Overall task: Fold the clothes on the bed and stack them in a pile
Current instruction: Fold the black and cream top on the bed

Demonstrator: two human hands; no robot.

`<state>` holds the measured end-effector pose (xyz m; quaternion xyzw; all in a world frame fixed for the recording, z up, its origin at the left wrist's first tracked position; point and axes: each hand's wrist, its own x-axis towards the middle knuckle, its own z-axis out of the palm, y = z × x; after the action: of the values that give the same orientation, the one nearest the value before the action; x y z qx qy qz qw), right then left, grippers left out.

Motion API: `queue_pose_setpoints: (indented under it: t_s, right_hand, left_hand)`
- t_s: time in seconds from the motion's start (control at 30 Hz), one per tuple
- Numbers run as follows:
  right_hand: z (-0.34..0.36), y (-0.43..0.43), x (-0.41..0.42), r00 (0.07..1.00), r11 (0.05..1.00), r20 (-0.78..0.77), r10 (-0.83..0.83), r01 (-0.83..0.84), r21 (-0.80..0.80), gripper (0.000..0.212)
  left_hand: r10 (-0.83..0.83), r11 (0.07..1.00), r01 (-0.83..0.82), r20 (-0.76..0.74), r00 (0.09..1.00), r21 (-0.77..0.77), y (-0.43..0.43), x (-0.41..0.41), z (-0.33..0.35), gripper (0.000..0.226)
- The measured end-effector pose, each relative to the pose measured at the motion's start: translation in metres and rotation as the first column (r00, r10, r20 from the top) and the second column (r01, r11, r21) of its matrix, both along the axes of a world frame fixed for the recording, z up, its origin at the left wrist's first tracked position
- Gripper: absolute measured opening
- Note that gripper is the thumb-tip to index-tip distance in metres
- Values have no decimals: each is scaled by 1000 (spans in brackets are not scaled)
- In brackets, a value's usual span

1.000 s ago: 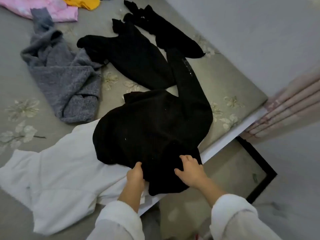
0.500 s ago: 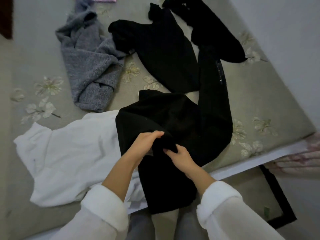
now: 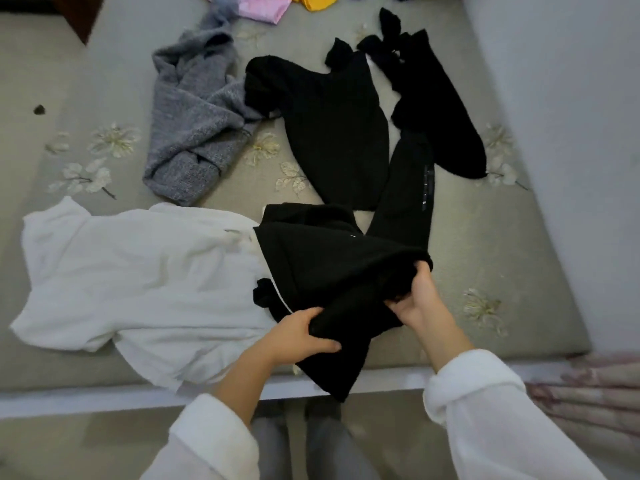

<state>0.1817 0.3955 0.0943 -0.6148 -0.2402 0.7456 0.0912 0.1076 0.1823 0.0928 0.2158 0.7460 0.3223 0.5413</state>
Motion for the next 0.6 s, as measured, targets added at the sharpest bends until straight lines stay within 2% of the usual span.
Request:
queue_pose_setpoints:
  t_s: [0.07, 0.1, 0.17, 0.3, 0.47, 0.53, 0.6]
  right_hand:
    - [3, 14, 2, 997, 997, -8, 79, -78, 19, 47]
    - [5, 20, 3, 990, 989, 12, 139, -139, 43, 48]
    - [7, 29, 4, 964, 959, 93, 250, -260, 115, 51]
    - [29, 39, -13, 922, 882, 135, 363, -387, 270, 44]
    - [111, 45, -72, 883, 764, 27, 468, -420, 489, 29]
    - [155, 42, -97, 845, 705, -50, 532, -409, 579, 29]
    - [200, 36, -117, 784, 639, -129, 608, -386, 666, 31]
  left_hand:
    - [43, 999, -42, -96, 994, 10, 2, 2, 2, 8]
    - [87, 996, -85, -125, 988, 21, 1, -1, 5, 5]
    - [165, 986, -161, -170, 972, 38, -2, -12, 18, 17]
    - [299, 951, -259, -293, 908, 170, -3, -55, 65, 17]
    - [488, 867, -307, -552, 676, 391, 0, -126, 148, 16]
    - [593, 802, -327, -604, 532, 500, 0, -151, 187, 26]
    - [702, 709, -321, -590, 398, 627, -3, -173, 230, 33]
